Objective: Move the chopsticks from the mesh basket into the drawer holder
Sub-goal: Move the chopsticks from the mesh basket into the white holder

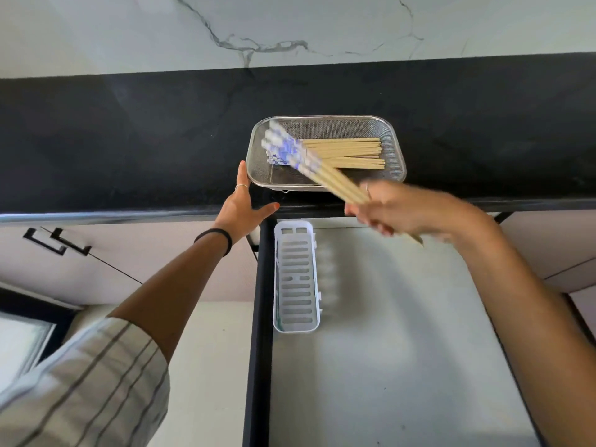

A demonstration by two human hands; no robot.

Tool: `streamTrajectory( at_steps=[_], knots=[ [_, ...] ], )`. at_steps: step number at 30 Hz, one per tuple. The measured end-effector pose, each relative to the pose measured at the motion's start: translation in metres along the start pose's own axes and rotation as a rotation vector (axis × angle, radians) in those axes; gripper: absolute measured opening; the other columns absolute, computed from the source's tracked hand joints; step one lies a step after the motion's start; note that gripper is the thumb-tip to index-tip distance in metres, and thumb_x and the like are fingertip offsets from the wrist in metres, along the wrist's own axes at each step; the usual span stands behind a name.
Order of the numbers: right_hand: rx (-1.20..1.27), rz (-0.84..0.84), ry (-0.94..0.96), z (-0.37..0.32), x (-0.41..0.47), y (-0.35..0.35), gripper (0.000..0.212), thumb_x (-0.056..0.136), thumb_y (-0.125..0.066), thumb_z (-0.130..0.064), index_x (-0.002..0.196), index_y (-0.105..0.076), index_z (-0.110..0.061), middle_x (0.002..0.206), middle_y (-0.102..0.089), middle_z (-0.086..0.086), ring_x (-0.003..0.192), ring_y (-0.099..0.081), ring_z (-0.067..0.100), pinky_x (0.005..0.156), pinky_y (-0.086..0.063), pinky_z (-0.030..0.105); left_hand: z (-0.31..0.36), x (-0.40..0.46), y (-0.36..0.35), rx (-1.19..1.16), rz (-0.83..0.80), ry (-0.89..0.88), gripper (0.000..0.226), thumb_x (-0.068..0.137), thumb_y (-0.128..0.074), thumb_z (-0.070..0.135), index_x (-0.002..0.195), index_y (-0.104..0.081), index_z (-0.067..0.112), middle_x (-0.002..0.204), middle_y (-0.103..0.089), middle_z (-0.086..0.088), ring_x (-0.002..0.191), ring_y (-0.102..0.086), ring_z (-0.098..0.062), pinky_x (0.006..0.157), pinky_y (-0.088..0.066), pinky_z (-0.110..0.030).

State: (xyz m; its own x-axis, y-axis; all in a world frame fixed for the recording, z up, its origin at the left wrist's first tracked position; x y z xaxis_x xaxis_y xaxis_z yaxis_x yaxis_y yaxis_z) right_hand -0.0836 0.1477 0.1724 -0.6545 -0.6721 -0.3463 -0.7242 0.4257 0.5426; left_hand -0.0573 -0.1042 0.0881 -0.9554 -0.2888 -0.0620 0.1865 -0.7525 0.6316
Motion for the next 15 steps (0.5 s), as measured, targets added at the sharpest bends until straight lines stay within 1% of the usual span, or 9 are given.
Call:
streamTrajectory(
  at_steps=[2, 4, 6, 7, 9, 12, 15],
  knots=[
    [0.067, -0.14, -0.061, 0.017, -0.022, -0.032, 0.009, 0.096, -0.049, -0.02, 0.092, -0.057, -0.018, 0.075, -0.05, 0.001, 0.061, -0.044, 0.012, 0.053, -0.039, 0.024, -0.003, 0.003, 0.001, 0.032, -0.008, -0.018, 0.103, 0.082, -0.067, 0.023, 0.145, 0.014, 0.021, 0.144, -0.039, -0.003, 0.128, -0.04, -0.023, 0.1, -0.032, -0.029],
    [0.126, -0.239, -0.145, 0.037, -0.033, -0.066, 0.01, 0.096, -0.048, -0.015, 0.09, -0.055, -0.018, 0.072, -0.049, 0.0, 0.057, -0.043, 0.009, 0.051, -0.039, 0.02, -0.005, 0.006, 0.002, 0.065, -0.011, -0.037, 0.104, 0.082, -0.068, 0.023, 0.145, 0.014, 0.022, 0.14, -0.043, -0.005, 0.122, -0.046, -0.025, 0.098, -0.036, -0.029],
    [0.194, -0.279, -0.245, 0.055, -0.033, -0.098, 0.011, 0.096, -0.047, -0.014, 0.09, -0.054, -0.018, 0.067, -0.048, -0.004, 0.05, -0.042, 0.005, 0.048, -0.039, 0.017, -0.009, 0.008, 0.006, 0.139, 0.018, -0.045, 0.106, 0.079, -0.069, 0.031, 0.145, 0.012, 0.024, 0.141, -0.042, -0.006, 0.121, -0.047, -0.028, 0.099, -0.039, -0.039],
    [0.231, -0.276, -0.289, 0.062, -0.029, -0.114, 0.012, 0.096, -0.046, -0.015, 0.089, -0.054, -0.017, 0.065, -0.047, -0.005, 0.048, -0.04, 0.004, 0.046, -0.038, 0.016, -0.011, 0.009, 0.008, 0.191, 0.043, -0.048, 0.107, 0.077, -0.07, 0.036, 0.145, 0.011, 0.025, 0.14, -0.044, -0.006, 0.12, -0.048, -0.029, 0.098, -0.041, -0.043],
    [0.284, -0.224, -0.355, 0.076, -0.013, -0.144, 0.013, 0.097, -0.043, -0.016, 0.087, -0.051, -0.016, 0.064, -0.045, -0.003, 0.047, -0.038, 0.006, 0.045, -0.035, 0.018, -0.015, 0.012, 0.01, 0.232, 0.067, -0.059, 0.109, 0.074, -0.072, 0.042, 0.146, 0.009, 0.025, 0.14, -0.044, -0.005, 0.121, -0.047, -0.029, 0.097, -0.042, -0.043],
    [0.272, -0.082, -0.439, 0.09, 0.021, -0.18, 0.008, 0.096, -0.041, -0.016, 0.09, -0.046, -0.014, 0.065, -0.047, 0.0, 0.048, -0.038, 0.012, 0.045, -0.034, 0.023, -0.02, 0.018, 0.008, 0.185, 0.038, -0.086, 0.11, 0.072, -0.073, 0.043, 0.145, 0.008, 0.028, 0.137, -0.048, -0.005, 0.119, -0.049, -0.028, 0.096, -0.042, -0.04],
    [0.237, 0.014, -0.521, 0.097, 0.052, -0.206, 0.007, 0.093, -0.038, -0.013, 0.091, -0.045, -0.013, 0.071, -0.052, 0.007, 0.047, -0.043, 0.016, 0.045, -0.037, 0.027, -0.023, 0.023, 0.007, 0.13, 0.032, -0.132, 0.107, 0.071, -0.072, 0.043, 0.145, 0.006, 0.034, 0.13, -0.053, -0.002, 0.114, -0.052, -0.025, 0.095, -0.044, -0.039]
  ],
)
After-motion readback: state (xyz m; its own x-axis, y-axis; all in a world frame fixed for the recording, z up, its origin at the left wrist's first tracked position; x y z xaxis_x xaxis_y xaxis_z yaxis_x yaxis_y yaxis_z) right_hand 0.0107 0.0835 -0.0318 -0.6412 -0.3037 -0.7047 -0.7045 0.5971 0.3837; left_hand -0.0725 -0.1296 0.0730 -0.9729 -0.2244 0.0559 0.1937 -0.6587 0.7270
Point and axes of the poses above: each hand's wrist, its own x-axis towards the middle knuckle, its own y-axis out of the back of the hand, z = x × y, the point moved 5 cm from there along x, towards the middle knuckle
